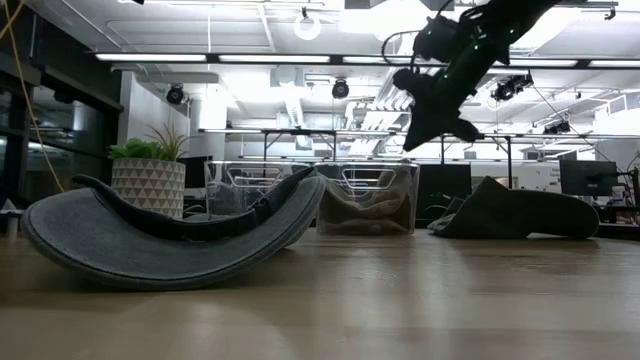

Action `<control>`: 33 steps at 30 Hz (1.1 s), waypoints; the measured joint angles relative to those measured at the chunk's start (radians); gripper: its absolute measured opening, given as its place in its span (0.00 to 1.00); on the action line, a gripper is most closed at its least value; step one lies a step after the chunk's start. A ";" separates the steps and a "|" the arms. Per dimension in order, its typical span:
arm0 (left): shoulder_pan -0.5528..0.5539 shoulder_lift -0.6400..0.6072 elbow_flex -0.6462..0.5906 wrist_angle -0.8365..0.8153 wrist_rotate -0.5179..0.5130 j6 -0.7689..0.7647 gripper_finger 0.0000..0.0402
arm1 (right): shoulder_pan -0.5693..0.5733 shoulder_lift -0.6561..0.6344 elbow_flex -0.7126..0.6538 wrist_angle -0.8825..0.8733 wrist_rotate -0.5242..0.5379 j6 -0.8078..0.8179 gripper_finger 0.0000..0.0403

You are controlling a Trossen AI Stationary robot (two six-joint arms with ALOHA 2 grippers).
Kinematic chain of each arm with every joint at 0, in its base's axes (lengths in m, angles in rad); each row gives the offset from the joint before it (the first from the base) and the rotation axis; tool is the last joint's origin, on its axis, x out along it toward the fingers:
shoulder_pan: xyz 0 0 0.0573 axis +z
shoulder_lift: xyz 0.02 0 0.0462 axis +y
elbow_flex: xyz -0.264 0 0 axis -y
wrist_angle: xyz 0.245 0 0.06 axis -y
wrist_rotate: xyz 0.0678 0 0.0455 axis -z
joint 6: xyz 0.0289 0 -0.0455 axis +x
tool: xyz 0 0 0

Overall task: Pick & Place hat
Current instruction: Put the brown cap into the right transparent bin, then put the top gray cap into the left transparent bin

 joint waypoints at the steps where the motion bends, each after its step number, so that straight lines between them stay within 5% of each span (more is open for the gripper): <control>1: 0.000 0.000 0.000 0.000 0.000 0.000 0.60 | 0.000 -0.011 0.000 0.000 0.005 0.000 0.00; 24: 0.000 0.000 0.000 -0.004 0.012 0.000 0.60 | -0.003 -0.312 0.000 -0.369 -0.092 -0.272 0.00; 33: 0.000 0.000 0.000 -0.004 0.035 0.000 0.60 | 0.005 -0.316 0.000 -0.497 -0.233 -0.549 0.08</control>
